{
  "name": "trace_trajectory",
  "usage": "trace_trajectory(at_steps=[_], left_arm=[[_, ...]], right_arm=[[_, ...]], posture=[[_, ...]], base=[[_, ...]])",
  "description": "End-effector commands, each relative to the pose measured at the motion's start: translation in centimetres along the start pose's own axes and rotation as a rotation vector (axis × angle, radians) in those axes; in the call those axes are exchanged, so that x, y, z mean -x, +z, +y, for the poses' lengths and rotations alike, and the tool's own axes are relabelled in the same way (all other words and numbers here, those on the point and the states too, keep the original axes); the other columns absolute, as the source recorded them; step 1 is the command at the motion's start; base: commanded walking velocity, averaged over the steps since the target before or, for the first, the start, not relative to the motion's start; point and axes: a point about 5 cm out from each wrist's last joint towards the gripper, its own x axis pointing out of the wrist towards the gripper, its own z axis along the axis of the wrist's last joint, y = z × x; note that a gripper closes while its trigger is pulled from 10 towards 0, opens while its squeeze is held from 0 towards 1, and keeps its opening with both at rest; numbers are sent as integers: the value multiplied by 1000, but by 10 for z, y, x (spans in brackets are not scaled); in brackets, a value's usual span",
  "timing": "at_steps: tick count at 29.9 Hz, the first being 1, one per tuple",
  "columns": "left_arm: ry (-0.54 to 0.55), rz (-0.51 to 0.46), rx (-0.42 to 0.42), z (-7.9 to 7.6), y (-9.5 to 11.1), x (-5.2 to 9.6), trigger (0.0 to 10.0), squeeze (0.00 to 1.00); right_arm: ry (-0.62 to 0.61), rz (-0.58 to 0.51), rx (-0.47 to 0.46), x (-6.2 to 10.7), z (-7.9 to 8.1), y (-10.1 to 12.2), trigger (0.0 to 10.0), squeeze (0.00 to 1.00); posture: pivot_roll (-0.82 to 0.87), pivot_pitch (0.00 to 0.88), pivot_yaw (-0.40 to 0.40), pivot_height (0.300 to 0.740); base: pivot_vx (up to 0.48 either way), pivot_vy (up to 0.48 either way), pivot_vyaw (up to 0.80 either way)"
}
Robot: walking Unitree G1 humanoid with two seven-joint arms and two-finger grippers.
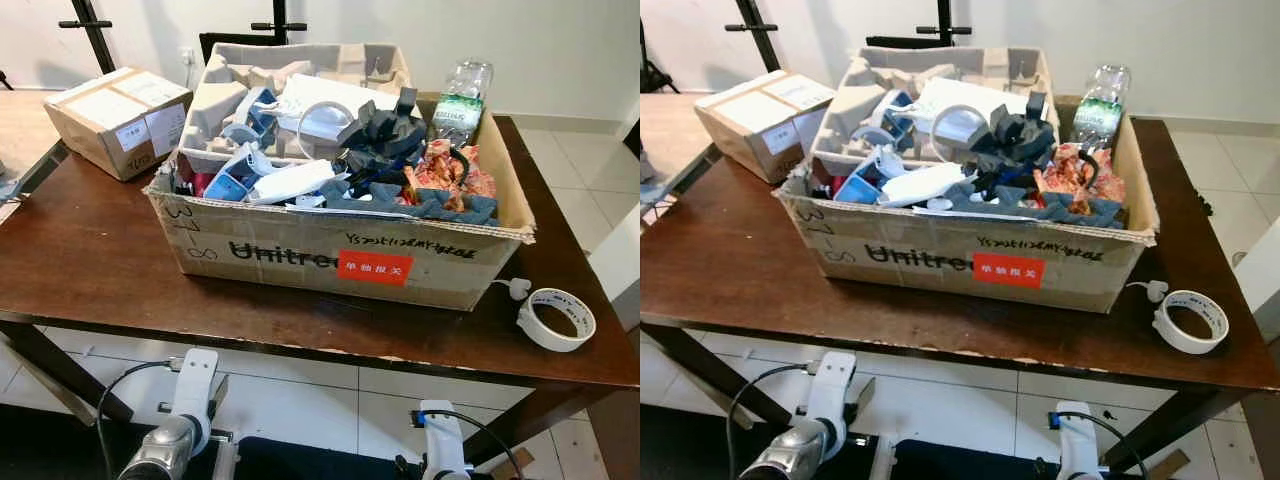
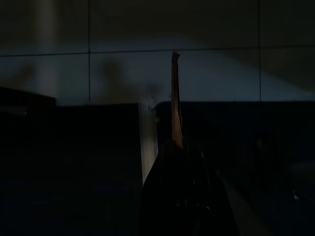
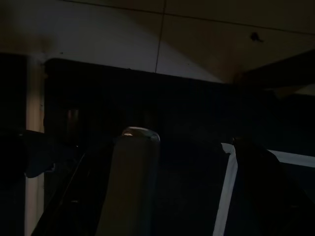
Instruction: Picking trash to rubbish bin
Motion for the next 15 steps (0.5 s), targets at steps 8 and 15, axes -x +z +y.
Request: trace_trajectory(at_steps=[8,15], left_arm=[[-55,60,-118,-6,-24,5,10000,0],[-242,3,-226,-24,-28,9,10000,0]], right_arm=[[-25,39,22,9,-24,-22,10000,0],[55,-54,45,10,-28,-9,10000,0]], posture=[[5,141,64,740],[6,150,52,740]], base=[[0,0,0],[0,0,0]])
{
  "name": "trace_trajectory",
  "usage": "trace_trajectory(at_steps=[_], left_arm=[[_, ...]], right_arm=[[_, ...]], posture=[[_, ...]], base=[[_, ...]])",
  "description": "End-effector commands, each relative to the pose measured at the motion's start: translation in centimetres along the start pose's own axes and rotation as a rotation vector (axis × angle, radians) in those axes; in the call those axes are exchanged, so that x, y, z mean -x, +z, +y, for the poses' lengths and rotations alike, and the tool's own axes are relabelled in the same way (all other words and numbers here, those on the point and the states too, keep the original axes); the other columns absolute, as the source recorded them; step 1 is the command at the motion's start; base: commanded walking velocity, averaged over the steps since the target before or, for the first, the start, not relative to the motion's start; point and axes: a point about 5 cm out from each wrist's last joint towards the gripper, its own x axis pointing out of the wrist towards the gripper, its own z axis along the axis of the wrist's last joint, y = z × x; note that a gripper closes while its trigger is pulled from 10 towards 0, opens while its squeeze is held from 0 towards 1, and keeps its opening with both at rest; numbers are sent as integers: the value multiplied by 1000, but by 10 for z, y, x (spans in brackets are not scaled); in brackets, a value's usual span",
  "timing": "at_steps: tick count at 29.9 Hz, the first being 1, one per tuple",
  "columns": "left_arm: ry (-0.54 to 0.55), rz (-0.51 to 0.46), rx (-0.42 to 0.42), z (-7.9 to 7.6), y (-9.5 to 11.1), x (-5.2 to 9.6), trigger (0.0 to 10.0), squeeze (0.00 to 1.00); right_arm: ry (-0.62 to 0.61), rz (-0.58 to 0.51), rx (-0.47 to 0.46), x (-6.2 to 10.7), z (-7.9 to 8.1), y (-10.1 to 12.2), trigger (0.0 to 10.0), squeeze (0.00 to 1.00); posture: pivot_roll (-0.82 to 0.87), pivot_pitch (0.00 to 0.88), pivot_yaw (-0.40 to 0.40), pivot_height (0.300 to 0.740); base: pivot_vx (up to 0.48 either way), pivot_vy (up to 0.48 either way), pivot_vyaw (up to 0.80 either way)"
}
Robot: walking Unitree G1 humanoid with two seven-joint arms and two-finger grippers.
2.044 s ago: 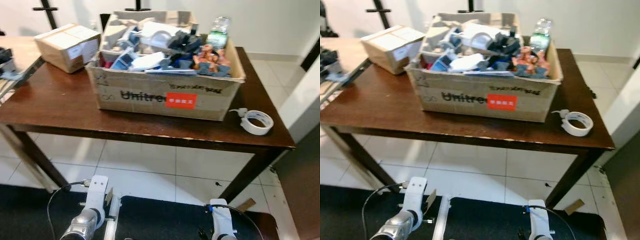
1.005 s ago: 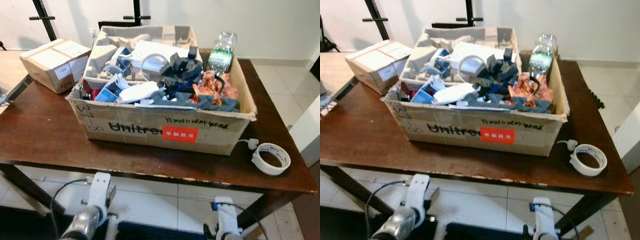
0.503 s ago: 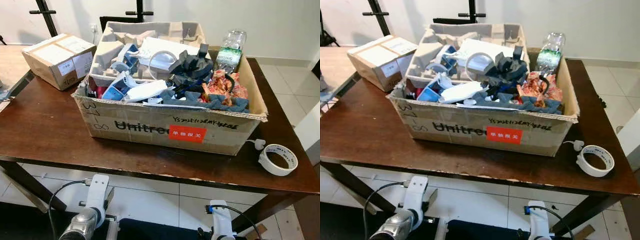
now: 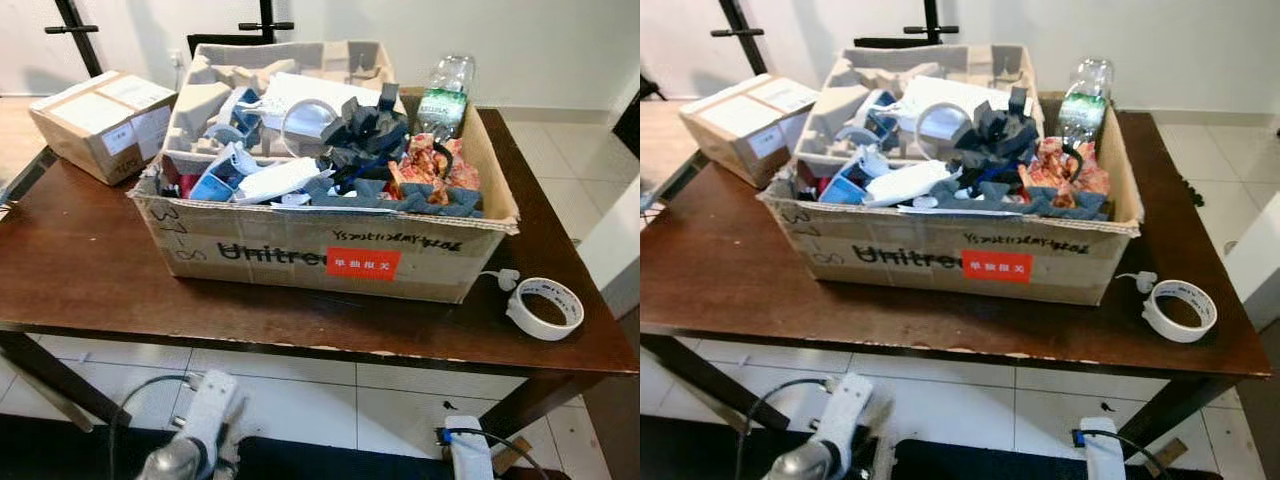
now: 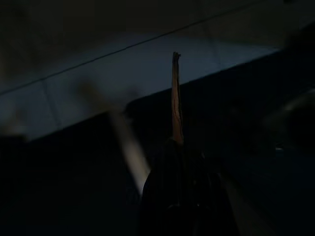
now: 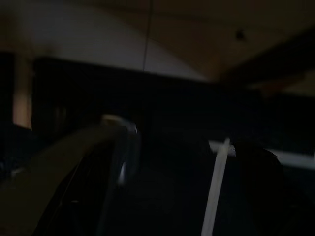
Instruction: Picking trash to rubbish bin
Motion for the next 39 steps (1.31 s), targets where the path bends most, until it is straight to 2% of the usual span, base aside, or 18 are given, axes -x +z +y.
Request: trace_trajectory(at_steps=[1,4,8,10,11,13,15,18,20,24,27,31,34,35,36,37,38,39], left_arm=[[-19,3,-25,0,-5,3,10000,0],[-48,-29,-70,3,-2,6,10000,0],[-82,-81,-89,5,2,9,10000,0],[-167,-131,-52,5,8,12,10000,0],[-167,-131,-52,5,8,12,10000,0],[-269,-167,-39,2,13,15,10000,0],[-346,-209,-36,0,21,16,10000,0],[-438,-293,-100,-7,42,19,10000,0],[-445,-299,-104,-8,43,19,10000,0],[-569,-338,-158,-18,58,24,10000,0],[-668,-396,-72,-23,77,31,10000,0],[-741,-422,-47,-26,92,39,10000,0],[-844,-459,-52,-32,113,52,10000,0],[-844,-459,-52,-32,113,52,10000,0],[-884,-478,-69,-35,124,58,10000,0],[-884,-478,-69,-35,124,58,10000,0],[-918,-500,-109,-40,137,67,10000,0],[-918,-500,-109,-40,137,67,10000,0]], right_arm=[[44,-9,12,0,6,0,10000,0],[120,-32,69,-2,14,7,10000,0],[161,-60,114,-3,19,12,10000,0],[180,-72,142,-3,21,12,10000,0],[180,-72,142,-3,21,12,10000,0],[189,-79,142,-2,22,12,10000,0],[193,-96,96,-2,22,11,10000,0],[220,-109,95,0,24,9,10000,0],[221,-111,92,0,25,9,10000,0],[230,-107,94,1,26,6,10000,0],[240,-109,96,1,28,6,10000,0],[255,-112,90,1,28,8,10000,0],[290,-116,86,1,29,10,10000,0],[290,-116,86,1,29,10,10000,0],[306,-119,86,1,29,11,10000,0],[306,-119,86,1,29,11,10000,0],[317,-119,81,1,29,11,10000,0],[317,-119,81,1,29,11,10000,0]], posture=[[17,138,37,740],[32,117,36,740],[51,119,22,740],[58,124,32,740],[58,124,32,740],[63,121,30,740],[69,118,33,740],[72,116,36,740],[72,116,36,740],[73,116,36,740],[73,114,35,740],[75,111,34,740],[77,108,31,740],[77,108,31,740],[79,107,29,740],[79,107,29,740],[80,103,26,740],[80,103,26,740]], base=[[0,0,0],[0,0,0],[0,0,0],[0,0,0],[0,0,0],[0,0,0],[0,0,0],[0,0,0],[0,0,0],[0,0,0],[0,0,0],[0,0,0],[0,0,0],[0,0,0],[0,0,0],[0,0,0],[0,0,0],[0,0,0]])
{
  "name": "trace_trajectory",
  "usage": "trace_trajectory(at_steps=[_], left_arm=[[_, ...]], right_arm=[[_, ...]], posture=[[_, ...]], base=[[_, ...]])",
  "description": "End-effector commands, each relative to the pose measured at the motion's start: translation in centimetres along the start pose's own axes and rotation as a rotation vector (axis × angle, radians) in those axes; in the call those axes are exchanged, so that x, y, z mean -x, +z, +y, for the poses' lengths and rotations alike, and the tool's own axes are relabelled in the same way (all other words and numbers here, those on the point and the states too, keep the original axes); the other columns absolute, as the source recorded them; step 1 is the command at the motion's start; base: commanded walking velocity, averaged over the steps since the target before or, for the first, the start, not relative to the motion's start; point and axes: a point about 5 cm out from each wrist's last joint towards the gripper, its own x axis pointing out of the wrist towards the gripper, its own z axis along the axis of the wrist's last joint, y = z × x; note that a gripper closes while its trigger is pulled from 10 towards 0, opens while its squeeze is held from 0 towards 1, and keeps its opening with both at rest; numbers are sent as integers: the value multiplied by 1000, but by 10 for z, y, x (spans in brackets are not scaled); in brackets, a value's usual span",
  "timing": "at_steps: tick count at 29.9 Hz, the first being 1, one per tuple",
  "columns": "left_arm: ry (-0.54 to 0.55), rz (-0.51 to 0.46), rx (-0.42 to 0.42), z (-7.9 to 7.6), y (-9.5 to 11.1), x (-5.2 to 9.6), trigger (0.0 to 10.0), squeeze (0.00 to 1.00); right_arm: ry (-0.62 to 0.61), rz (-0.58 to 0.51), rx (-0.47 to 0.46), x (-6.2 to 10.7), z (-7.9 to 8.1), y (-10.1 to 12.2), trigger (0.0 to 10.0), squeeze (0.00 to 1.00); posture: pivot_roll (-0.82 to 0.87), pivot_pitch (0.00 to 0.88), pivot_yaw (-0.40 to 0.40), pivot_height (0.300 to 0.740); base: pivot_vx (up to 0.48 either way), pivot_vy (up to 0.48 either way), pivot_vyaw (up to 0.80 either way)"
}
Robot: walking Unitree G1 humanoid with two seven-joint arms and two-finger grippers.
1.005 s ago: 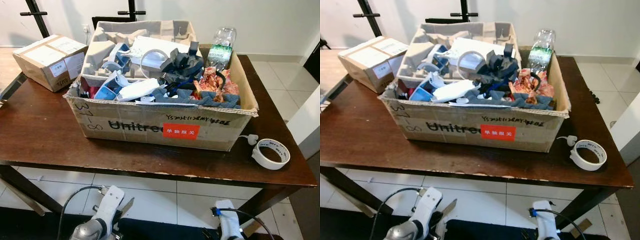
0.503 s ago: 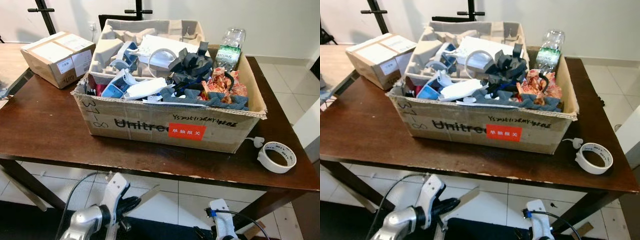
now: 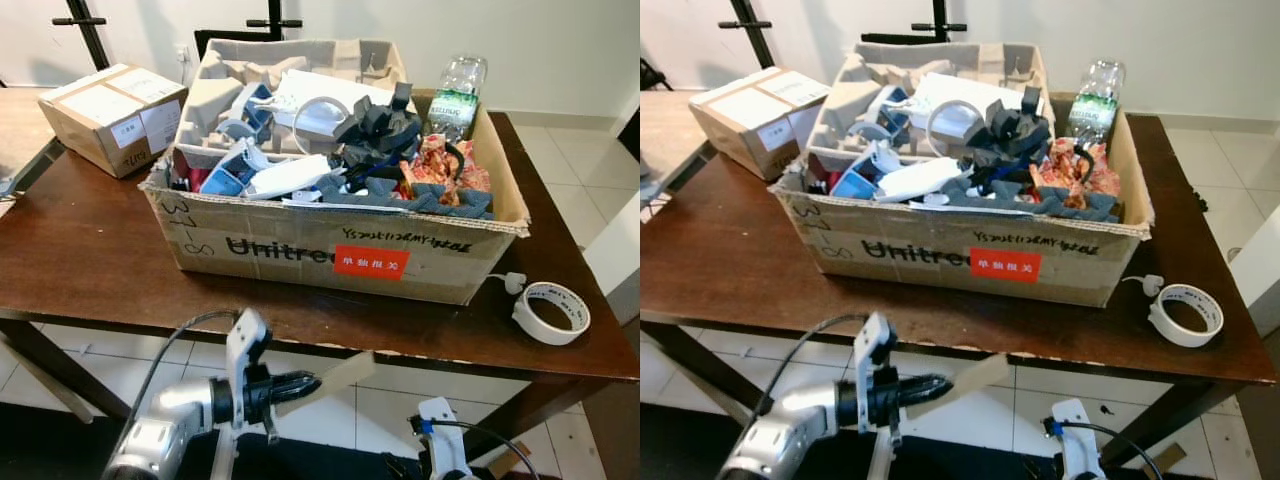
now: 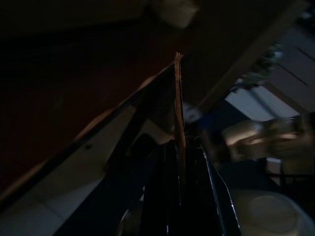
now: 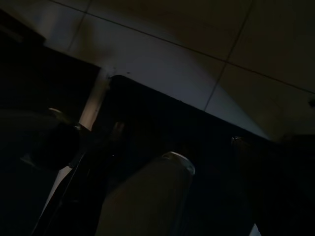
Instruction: Picking trash to rubbish bin
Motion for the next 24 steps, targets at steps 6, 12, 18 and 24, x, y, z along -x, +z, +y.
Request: trace_trajectory(at_steps=[6,12,18,24], left_arm=[[-83,-27,-112,-12,39,-9,10000,0],[-58,-137,-234,-10,85,-18,10000,0],[-31,-189,-310,-10,115,-19,10000,0],[-39,-177,-310,-11,116,-18,10000,0]], right_arm=[[41,5,-18,1,3,-3,10000,0],[224,-12,-87,2,14,-2,10000,0],[495,-130,34,10,22,27,10000,0],[752,-187,79,34,33,49,10000,0]], posture=[[83,104,24,740],[84,106,24,740],[83,109,27,740],[83,111,27,740]], base=[[0,0,0],[0,0,0],[0,0,0],[0,0,0]])
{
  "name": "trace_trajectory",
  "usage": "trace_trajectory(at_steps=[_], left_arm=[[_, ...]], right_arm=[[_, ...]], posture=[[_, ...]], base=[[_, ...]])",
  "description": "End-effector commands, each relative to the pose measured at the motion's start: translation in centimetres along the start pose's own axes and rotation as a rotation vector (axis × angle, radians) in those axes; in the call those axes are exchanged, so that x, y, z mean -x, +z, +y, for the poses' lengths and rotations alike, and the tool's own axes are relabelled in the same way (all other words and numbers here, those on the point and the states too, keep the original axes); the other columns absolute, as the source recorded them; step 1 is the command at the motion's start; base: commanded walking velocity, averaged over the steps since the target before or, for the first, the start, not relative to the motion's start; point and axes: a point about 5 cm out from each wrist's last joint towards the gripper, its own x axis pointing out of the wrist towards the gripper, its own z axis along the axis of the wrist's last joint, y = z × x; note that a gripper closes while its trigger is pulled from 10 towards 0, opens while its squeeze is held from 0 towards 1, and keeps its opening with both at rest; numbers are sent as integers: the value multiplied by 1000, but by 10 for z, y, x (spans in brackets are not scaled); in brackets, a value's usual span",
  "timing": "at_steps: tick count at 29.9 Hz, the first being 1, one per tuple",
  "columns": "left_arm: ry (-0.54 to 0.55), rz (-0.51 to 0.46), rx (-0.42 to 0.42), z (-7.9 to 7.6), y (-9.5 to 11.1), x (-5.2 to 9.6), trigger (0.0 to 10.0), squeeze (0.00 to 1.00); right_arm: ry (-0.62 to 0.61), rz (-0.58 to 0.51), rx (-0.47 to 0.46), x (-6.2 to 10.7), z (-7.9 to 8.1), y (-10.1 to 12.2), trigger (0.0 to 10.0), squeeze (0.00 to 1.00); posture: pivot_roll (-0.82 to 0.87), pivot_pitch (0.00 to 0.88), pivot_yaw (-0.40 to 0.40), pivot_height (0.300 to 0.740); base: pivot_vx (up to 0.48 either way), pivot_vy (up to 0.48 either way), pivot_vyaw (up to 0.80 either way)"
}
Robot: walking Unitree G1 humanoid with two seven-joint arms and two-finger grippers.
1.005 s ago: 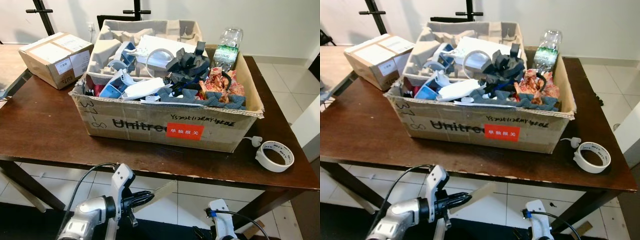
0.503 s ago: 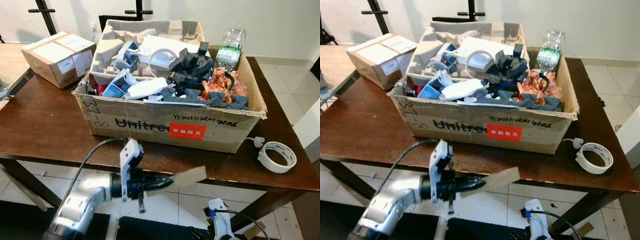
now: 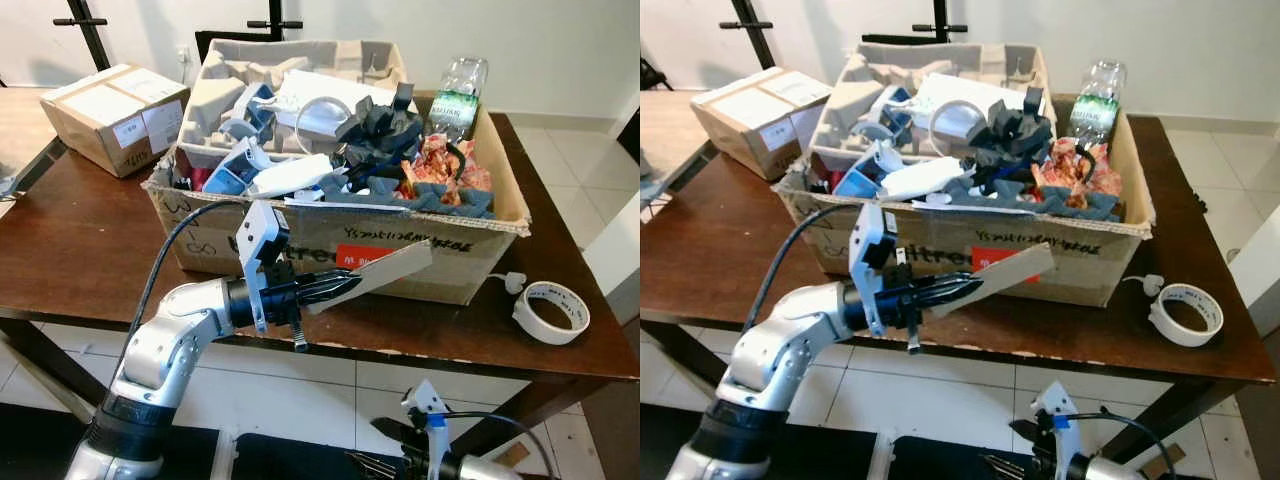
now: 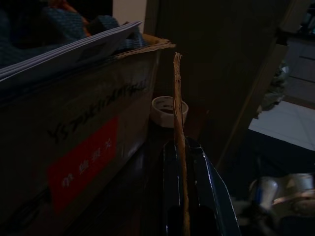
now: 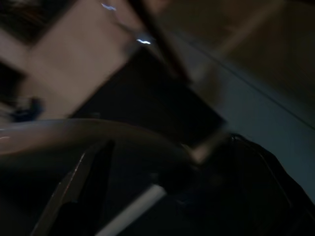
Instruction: Picking trash to rubbish bin
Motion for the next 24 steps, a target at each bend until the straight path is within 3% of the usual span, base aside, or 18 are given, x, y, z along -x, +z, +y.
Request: trace_trajectory(at_steps=[1,6,10,15,16,18,19,20,21,24], left_arm=[[-4,8,9,-1,-1,2,10000,0],[1,15,13,-3,-1,2,10000,0],[-9,23,30,-5,-2,4,10000,0],[-30,-9,11,-7,11,-2,10000,0],[-30,-9,11,-7,11,-2,10000,0],[-74,-16,-6,-9,19,-7,10000,0],[-74,-16,-6,-9,19,-7,10000,0],[-107,-30,-33,-12,29,-11,10000,0],[-112,-44,-54,-11,35,-13,10000,0],[-124,-64,-105,-11,48,-18,10000,0]], right_arm=[[87,-8,-28,1,10,3,10000,0],[202,-15,-12,10,24,12,10000,0],[273,-91,-8,15,34,32,10000,0],[309,-377,33,23,35,110,10000,0],[309,-377,33,23,35,110,10000,0],[281,-474,78,25,29,138,10000,0],[281,-474,78,25,29,138,10000,0],[270,-529,132,25,25,160,10000,0],[277,-535,165,24,25,170,10000,0],[291,-503,231,22,26,182,10000,0]], posture=[[84,114,23,740],[85,115,23,740],[86,118,24,740],[89,119,21,740],[89,119,21,740],[89,117,24,740],[89,117,24,740],[86,115,28,740],[91,114,27,740],[90,112,24,740]], base=[[0,0,0],[0,0,0],[0,0,0],[0,0,0],[0,0,0],[0,0,0],[0,0,0],[0,0,0],[0,0,0],[0,0,0]])
